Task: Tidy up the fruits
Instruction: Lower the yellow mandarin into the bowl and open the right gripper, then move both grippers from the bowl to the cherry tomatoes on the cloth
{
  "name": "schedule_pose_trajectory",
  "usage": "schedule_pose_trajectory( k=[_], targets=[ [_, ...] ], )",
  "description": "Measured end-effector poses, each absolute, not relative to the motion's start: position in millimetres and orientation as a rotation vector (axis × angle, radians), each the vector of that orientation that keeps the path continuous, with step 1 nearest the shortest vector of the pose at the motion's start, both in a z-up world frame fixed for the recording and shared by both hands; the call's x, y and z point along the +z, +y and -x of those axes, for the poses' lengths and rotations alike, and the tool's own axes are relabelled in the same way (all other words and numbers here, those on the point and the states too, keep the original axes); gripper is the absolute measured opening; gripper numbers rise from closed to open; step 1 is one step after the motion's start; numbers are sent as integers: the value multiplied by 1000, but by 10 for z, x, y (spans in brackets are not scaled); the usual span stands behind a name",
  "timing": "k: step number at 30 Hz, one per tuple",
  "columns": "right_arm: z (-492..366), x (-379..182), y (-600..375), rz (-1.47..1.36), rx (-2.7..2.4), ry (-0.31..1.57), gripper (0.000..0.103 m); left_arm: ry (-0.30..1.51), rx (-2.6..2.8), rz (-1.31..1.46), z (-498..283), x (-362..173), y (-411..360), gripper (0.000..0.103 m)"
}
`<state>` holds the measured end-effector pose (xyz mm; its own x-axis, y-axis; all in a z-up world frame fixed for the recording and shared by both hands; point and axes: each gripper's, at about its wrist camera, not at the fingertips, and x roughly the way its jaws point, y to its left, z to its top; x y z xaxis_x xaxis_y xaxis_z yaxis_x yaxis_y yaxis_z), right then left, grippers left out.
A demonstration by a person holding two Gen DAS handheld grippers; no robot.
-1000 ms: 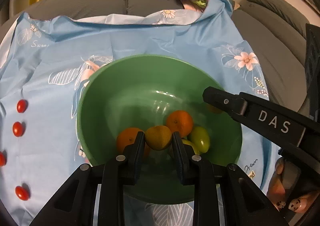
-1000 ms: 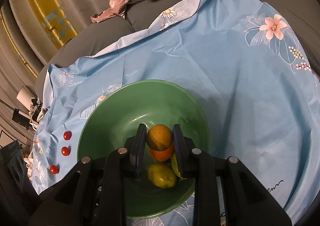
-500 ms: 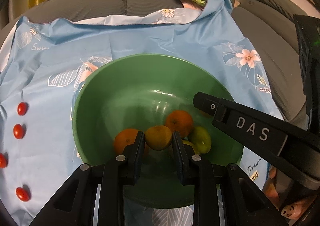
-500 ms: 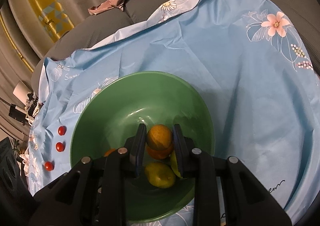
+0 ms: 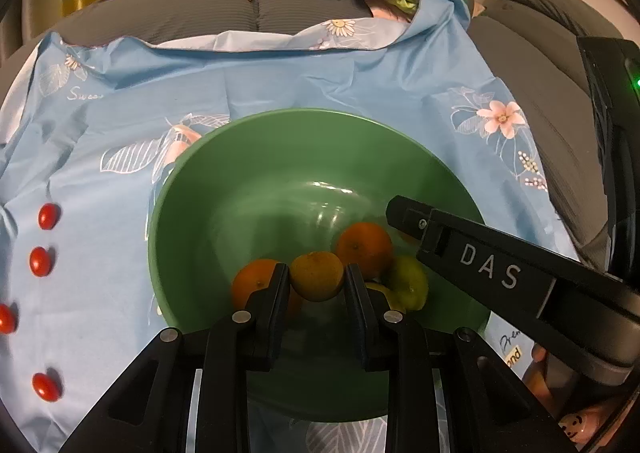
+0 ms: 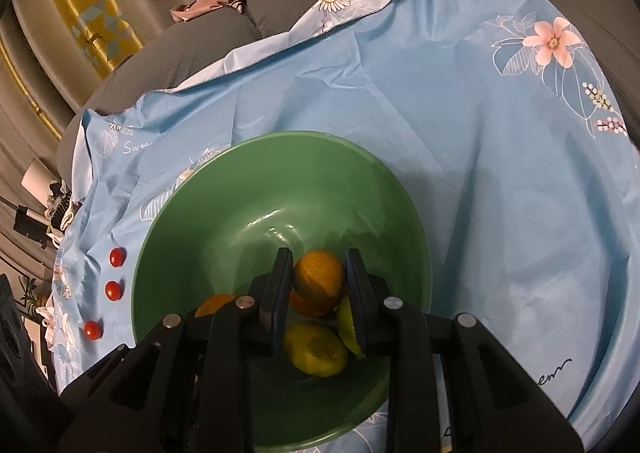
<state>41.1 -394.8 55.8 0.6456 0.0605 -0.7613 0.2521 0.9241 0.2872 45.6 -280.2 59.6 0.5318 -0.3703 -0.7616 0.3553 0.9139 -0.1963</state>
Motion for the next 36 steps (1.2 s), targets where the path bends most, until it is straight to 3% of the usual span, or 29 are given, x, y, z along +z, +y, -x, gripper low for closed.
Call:
schedule_pose_trajectory(
  k=[12, 14, 15, 17, 20, 22, 24, 36],
  targets=[
    [-412, 561, -3949, -390, -119, 874, 28, 911, -450, 38, -472, 609, -2759, 28],
    [-407, 558, -3955, -405, -113, 871, 35, 914, -446, 48, -481, 620, -2725, 28],
    [-400, 576, -3960, -415, -100, 862, 45, 920, -446, 61, -489, 631, -2698, 29],
    [-367, 620, -3946, -417, -90, 838, 60, 930, -453, 79, -484, 681, -2637, 36],
    [-317, 709, -3907, -411, -90, 801, 62, 894, -457, 96, -412, 853, -2479, 46],
    [-271, 784, -3887, -426, -66, 764, 64, 866, -437, 96, -366, 981, -2354, 61],
    [-250, 842, -3845, -424, -52, 743, 64, 849, -408, 109, -337, 1127, -2157, 67],
    [-214, 1132, -3129, -312, 128, 668, 66, 810, -53, 195, -198, 1409, -587, 68]
  ],
)
